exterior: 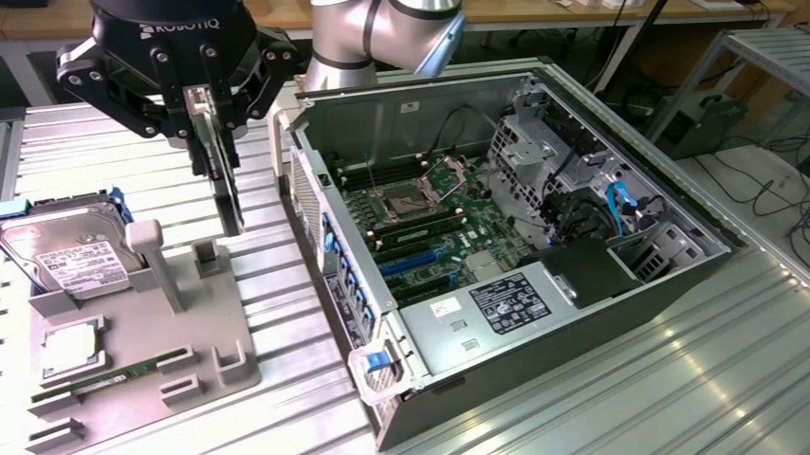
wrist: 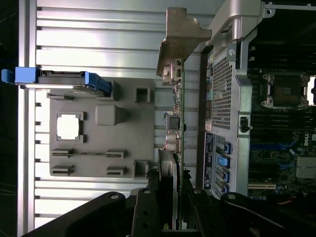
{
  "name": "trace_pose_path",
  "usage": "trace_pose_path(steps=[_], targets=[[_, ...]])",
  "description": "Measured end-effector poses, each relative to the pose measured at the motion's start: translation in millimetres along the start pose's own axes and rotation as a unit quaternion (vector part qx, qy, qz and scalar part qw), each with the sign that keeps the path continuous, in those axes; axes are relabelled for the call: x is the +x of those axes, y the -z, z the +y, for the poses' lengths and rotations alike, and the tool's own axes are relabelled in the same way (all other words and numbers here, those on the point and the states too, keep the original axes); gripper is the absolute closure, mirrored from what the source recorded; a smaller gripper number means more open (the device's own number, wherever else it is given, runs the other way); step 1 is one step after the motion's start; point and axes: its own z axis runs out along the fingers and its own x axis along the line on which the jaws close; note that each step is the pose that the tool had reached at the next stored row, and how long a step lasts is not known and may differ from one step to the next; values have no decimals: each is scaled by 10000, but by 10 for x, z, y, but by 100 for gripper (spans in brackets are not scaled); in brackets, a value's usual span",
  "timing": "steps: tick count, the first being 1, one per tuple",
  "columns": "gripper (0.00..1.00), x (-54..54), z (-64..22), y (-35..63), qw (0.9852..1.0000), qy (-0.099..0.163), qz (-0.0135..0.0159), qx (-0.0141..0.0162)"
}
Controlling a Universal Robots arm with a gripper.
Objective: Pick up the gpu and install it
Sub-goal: 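Pick up the gpu and move the gpu toward the slot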
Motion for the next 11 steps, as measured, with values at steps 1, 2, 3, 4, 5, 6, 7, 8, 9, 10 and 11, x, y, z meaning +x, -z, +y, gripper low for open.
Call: trace_pose_path(steps=[1,2,3,4,5,6,7,8,9,10,11], targets=[[73,-5,0,0,10000,0,0,0],[73,-10,0,-1,10000,0,-1,-1],[73,-14,-1,-1,10000,0,-1,0],[73,-20,-1,-1,10000,0,0,-1],[73,-26,-1,-1,10000,0,-1,-1],[73,-31,-1,-1,10000,0,-1,0],[73,-37,-1,-1,10000,0,0,0],[73,-41,-1,-2,10000,0,0,0],[73,-46,-2,-1,10000,0,0,0],[73,-50,-2,-1,10000,0,0,0],[73,-54,-2,-2,10000,0,0,0]])
